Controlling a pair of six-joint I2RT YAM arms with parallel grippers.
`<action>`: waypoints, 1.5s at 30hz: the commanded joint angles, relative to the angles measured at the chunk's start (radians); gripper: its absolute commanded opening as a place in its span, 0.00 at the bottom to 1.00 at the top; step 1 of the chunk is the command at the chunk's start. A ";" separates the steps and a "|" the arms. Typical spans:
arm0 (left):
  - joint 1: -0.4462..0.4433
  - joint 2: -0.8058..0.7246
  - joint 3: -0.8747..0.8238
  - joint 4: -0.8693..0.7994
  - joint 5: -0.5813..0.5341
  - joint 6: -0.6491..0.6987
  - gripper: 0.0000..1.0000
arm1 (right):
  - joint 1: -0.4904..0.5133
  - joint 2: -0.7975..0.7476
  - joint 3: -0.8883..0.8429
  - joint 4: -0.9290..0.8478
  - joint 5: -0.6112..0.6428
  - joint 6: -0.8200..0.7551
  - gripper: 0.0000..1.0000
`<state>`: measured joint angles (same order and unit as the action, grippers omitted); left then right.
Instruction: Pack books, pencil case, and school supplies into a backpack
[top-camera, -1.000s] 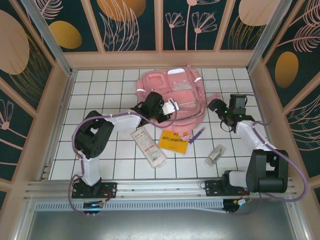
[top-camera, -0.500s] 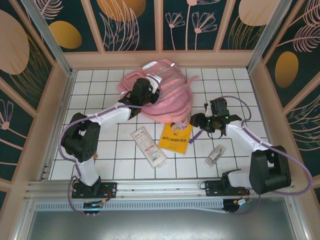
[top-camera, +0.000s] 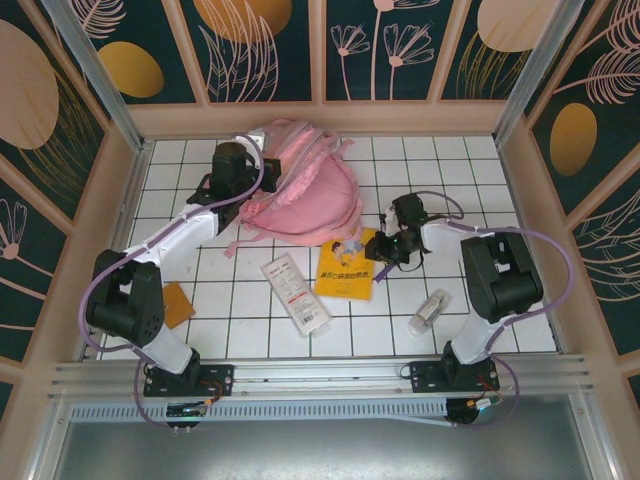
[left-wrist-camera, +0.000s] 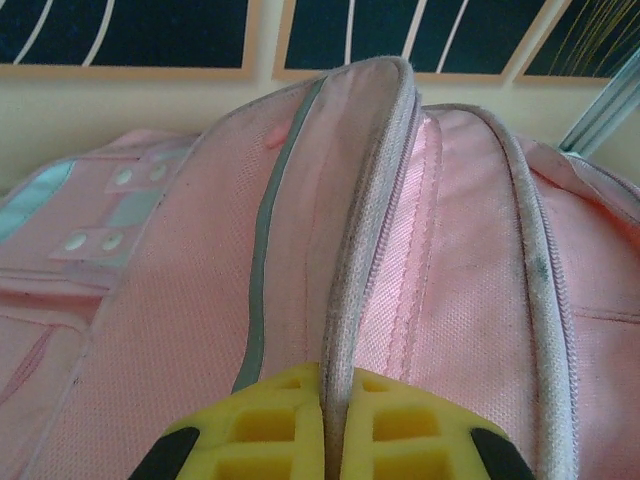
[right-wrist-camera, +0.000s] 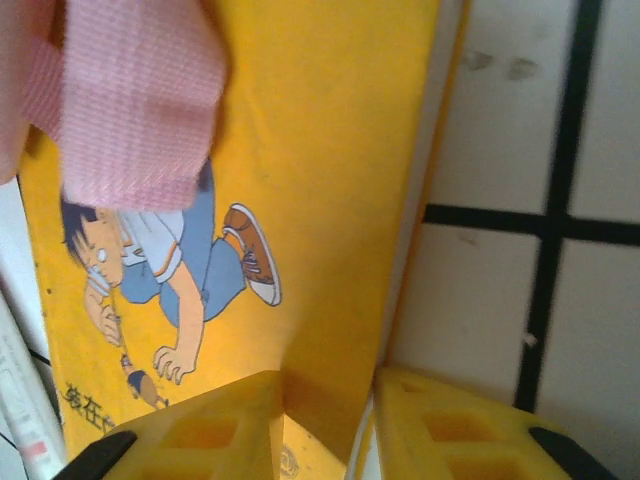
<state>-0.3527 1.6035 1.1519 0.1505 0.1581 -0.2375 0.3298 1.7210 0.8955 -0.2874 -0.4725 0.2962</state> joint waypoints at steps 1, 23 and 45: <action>0.028 -0.057 0.002 -0.003 0.056 0.049 0.00 | 0.025 0.043 0.045 0.014 0.007 0.003 0.25; 0.141 0.039 0.054 -0.186 0.073 0.405 0.31 | -0.022 0.023 0.033 -0.002 0.129 0.019 0.07; -0.264 0.082 -0.212 -0.207 0.270 -0.494 0.49 | -0.023 0.023 -0.002 -0.029 0.050 -0.028 0.15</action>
<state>-0.6037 1.6466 0.9257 -0.0708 0.4187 -0.6361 0.3065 1.7363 0.9226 -0.2573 -0.4347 0.2859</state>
